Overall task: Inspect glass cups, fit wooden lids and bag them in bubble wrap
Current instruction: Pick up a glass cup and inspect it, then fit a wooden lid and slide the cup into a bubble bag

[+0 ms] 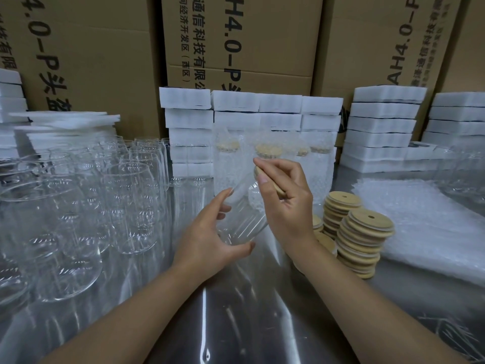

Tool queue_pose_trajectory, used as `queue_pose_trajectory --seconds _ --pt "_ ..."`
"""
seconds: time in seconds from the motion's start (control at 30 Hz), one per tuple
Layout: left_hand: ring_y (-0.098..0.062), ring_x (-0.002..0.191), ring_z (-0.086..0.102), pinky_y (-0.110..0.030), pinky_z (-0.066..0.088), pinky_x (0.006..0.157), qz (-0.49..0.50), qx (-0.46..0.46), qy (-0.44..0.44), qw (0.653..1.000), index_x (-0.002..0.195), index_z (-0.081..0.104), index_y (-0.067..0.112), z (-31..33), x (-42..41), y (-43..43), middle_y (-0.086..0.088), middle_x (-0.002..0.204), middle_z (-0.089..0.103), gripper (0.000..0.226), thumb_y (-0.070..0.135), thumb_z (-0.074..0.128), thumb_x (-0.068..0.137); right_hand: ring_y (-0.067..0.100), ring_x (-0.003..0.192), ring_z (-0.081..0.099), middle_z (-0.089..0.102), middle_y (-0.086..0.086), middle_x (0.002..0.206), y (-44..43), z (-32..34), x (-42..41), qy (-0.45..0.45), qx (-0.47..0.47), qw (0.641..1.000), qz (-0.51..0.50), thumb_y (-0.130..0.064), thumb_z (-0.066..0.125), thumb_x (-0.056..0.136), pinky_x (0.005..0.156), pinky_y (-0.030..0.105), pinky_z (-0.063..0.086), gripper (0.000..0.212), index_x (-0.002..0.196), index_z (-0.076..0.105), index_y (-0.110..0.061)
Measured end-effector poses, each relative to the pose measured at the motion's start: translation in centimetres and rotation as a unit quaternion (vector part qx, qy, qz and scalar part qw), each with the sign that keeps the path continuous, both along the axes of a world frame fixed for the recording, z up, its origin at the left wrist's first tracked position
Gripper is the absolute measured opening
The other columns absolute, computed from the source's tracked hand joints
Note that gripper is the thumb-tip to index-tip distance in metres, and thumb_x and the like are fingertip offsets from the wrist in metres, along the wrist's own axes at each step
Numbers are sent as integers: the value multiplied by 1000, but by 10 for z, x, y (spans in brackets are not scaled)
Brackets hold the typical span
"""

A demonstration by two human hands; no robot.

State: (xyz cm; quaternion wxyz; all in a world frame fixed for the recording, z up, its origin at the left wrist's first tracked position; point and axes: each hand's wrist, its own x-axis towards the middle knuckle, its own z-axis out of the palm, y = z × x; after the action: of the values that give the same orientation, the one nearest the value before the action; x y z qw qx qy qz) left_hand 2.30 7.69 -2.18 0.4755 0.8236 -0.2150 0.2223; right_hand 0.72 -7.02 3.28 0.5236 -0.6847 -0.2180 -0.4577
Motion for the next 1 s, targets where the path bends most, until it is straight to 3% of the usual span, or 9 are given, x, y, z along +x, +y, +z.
queue_pose_trajectory --seconds 0.17,0.27,0.33,0.43,0.53,0.67,0.77,0.9,1.0 --pt "9 109 50 -31 52 90 5 -14 11 1000 132 31 58 0 1 2 27 114 54 99 36 92 57 -10 113 48 50 -16 120 -2 5 -2 43 -67 996 28 -45 42 90 91 10 40 35 121 55 -36" --pt "4 109 52 -34 51 93 -3 -46 39 998 132 33 54 0 5 1 22 114 54 97 29 92 59 -19 129 24 33 -37 134 -11 14 -4 145 -190 971 28 -62 24 91 120 35 8 39 128 34 -58" --pt "-3 111 54 -36 51 94 -11 -84 63 994 131 35 51 1 6 -1 16 115 56 95 24 92 61 -14 138 12 23 -34 145 -21 17 -6 198 -218 955 27 -63 18 91 120 43 -5 48 139 21 -56" --pt "-7 112 56 -38 53 92 -21 -144 84 986 130 34 49 2 8 -3 12 115 56 90 22 90 65 -1 137 29 35 -21 148 -42 29 -19 184 -147 972 -1 -61 30 92 114 36 26 51 142 26 -49" --pt "-4 112 55 -32 53 89 -26 -165 86 982 132 33 49 3 8 0 11 117 55 90 23 89 66 7 110 53 58 -14 117 -76 55 -26 149 -113 969 -159 -47 47 96 92 31 45 38 131 51 -33" --pt "-5 111 57 -30 54 85 -35 -186 99 977 137 32 47 4 6 -1 7 120 56 91 26 88 69 33 113 54 63 5 122 -150 84 -15 346 -195 803 -444 -41 51 91 102 50 38 37 124 59 -25" --pt "-1 107 57 -23 52 76 -40 -194 105 975 136 31 47 6 4 -2 7 119 57 88 27 86 70 40 126 45 46 19 141 -189 78 -7 532 -251 671 -451 -42 63 89 104 48 38 63 138 46 -5" --pt "2 104 57 -21 52 73 -41 -201 107 973 131 30 50 7 3 -2 11 117 56 86 29 86 70 38 119 49 49 22 134 -207 51 0 603 -289 607 -429 -33 73 83 96 39 44 62 129 50 2" --pt "2 103 58 -18 51 70 -41 -202 104 973 131 30 51 8 2 -2 14 115 56 85 30 86 70 37 104 53 55 21 114 -212 49 2 587 -249 621 -457 -23 67 85 91 39 47 46 120 55 5"
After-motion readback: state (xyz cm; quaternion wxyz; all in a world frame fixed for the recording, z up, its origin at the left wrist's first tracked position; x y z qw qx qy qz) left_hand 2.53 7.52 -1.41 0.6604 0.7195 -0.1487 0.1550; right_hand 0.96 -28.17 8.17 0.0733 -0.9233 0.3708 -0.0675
